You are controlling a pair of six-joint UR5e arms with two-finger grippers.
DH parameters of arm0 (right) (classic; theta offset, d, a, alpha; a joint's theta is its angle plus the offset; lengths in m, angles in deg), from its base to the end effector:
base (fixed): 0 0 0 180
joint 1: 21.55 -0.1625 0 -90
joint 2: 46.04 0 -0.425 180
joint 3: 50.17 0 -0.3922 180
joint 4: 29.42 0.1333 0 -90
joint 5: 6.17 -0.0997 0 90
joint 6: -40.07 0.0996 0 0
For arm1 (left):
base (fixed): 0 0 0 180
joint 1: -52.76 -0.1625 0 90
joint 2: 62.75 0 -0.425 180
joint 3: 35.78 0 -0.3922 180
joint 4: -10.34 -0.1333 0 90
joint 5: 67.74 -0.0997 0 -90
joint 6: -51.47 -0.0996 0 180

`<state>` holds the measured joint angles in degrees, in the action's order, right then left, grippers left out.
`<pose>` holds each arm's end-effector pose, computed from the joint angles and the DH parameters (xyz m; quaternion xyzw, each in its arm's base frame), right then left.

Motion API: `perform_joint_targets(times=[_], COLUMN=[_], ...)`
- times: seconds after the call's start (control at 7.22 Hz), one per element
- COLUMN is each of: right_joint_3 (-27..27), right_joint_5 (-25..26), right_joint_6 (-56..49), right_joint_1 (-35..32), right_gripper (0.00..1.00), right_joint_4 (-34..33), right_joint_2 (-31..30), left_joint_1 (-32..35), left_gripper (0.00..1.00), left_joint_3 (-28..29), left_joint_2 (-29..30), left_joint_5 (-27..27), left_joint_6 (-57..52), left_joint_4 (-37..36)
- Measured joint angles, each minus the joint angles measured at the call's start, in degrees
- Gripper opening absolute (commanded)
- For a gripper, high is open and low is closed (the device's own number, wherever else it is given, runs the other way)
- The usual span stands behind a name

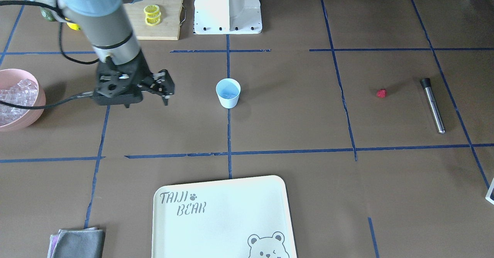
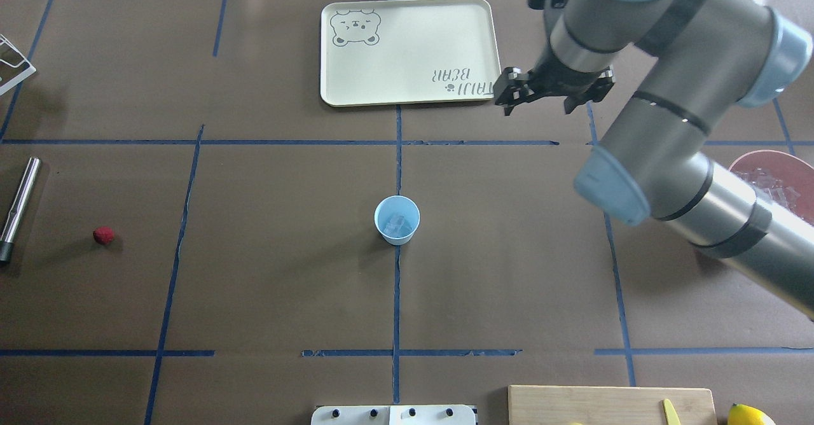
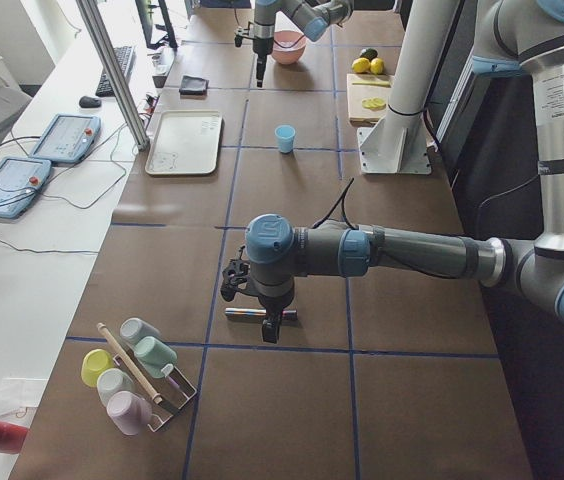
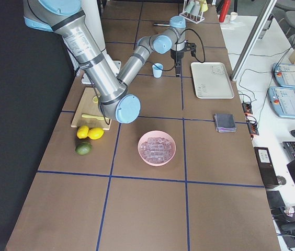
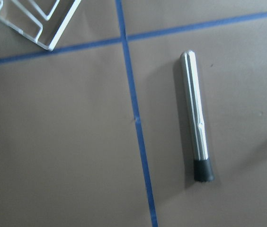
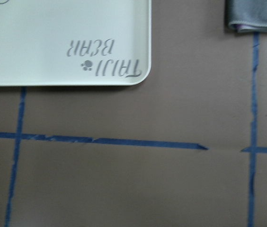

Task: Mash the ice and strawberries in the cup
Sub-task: 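Release the cube into the cup and withdraw the right gripper, then lower the left gripper onto the red strawberry and grasp it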

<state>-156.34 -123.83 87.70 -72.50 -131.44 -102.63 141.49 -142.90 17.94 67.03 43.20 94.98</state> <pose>-0.3237 -0.5372 0.2278 0.0720 -0.3791 -0.0080 0.9225 -0.0538 -0.4237 0.5950 0.0430 0.3788 0.0850 0.9206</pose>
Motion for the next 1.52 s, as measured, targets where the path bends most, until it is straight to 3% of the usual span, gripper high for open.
perform_joint_targets(times=[0.42,0.69,0.97,1.25,1.52], right_joint_3=[-0.7,-1.2,-0.7,-0.8,-0.9], right_joint_5=[-6.2,-10.9,-12.4,-12.5,-12.4], right_joint_6=[-24.0,-41.8,-55.3,-58.4,-58.6], right_joint_1=[-12.5,-22.2,-29.9,-34.6,-36.0], right_gripper=[0.99,0.99,0.99,0.99,1.0], right_joint_4=[-0.3,-0.4,-0.2,0.3,0.4], right_joint_2=[-9.5,-17.9,-26.9,-36.3,-41.0], left_joint_1=[0.0,-0.1,-0.5,-2.6,-7.0], left_gripper=[1.0,1.0,1.0,1.0,1.0], left_joint_3=[3.3,4.2,3.6,3.4,1.3], left_joint_2=[4.3,7.4,9.0,9.3,9.3], left_joint_5=[0.3,0.5,0.2,0.3,0.1], left_joint_6=[1.9,6.9,9.1,10.1,16.8], left_joint_4=[6.4,7.5,7.5,7.6,8.2])
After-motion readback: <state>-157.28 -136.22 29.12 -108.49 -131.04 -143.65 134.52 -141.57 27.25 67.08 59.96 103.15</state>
